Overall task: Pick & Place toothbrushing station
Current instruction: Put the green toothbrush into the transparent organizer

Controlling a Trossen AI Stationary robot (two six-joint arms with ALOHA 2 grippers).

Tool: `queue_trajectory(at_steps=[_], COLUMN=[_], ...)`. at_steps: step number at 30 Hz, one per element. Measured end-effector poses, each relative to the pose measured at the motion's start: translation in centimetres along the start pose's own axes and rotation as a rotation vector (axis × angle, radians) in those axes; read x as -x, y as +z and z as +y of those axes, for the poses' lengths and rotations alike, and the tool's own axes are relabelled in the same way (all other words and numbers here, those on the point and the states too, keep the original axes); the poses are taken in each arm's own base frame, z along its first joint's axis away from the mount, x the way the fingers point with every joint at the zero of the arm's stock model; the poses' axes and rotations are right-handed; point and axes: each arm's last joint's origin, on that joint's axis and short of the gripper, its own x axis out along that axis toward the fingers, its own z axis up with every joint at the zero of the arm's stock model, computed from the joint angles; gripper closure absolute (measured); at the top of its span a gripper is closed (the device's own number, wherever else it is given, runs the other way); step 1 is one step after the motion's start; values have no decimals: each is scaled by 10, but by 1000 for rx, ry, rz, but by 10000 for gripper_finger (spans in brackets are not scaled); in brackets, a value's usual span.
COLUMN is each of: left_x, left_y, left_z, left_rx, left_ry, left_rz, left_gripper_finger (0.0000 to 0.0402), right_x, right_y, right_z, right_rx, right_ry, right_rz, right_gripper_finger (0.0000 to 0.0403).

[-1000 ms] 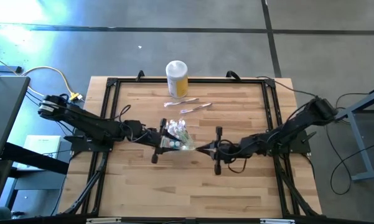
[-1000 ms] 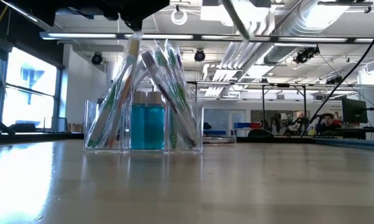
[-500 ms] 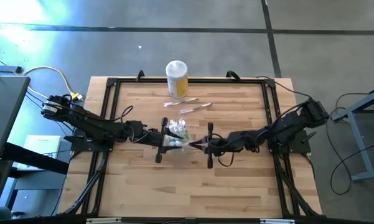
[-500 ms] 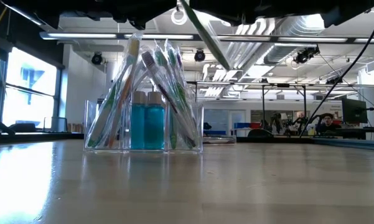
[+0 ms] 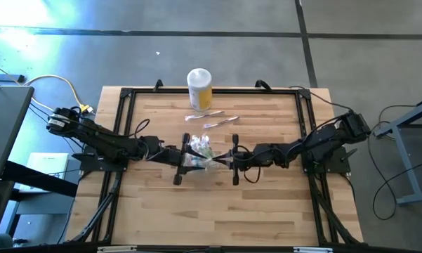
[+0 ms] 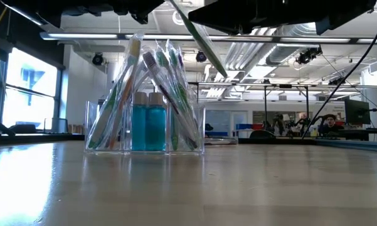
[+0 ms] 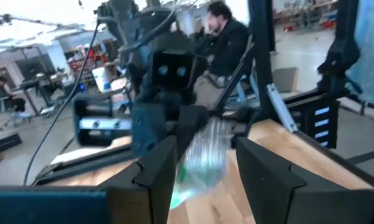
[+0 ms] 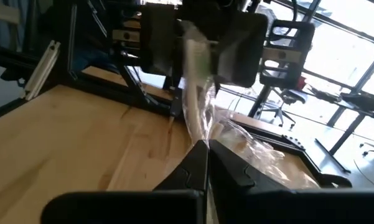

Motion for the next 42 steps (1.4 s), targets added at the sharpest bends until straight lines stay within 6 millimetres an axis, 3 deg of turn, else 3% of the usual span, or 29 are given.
queue_trajectory(at_steps=[16,26,31,36,42], left_x=[-11,-17,-17,-17,-16], left_y=[-13,-10,-10,-13,-14], left_z=[-4,-2,-2,-3,-3], left_rx=[-2,-30,-50,-57,-58], left_ry=[-14,19,31,24,19], left_rz=[44,38,48,71,92], left_gripper_finger=[240,244,291,379,393], right_x=[0,0,0,0,3], right_y=[1,1,-1,-1,-3], right_z=[0,0,0,1,10], right_rx=[-2,1,4,2,19], right_ry=[-8,-5,0,16,-56], right_rz=[-13,-7,9,11,78], right_gripper_finger=[400,400,400,400,376])
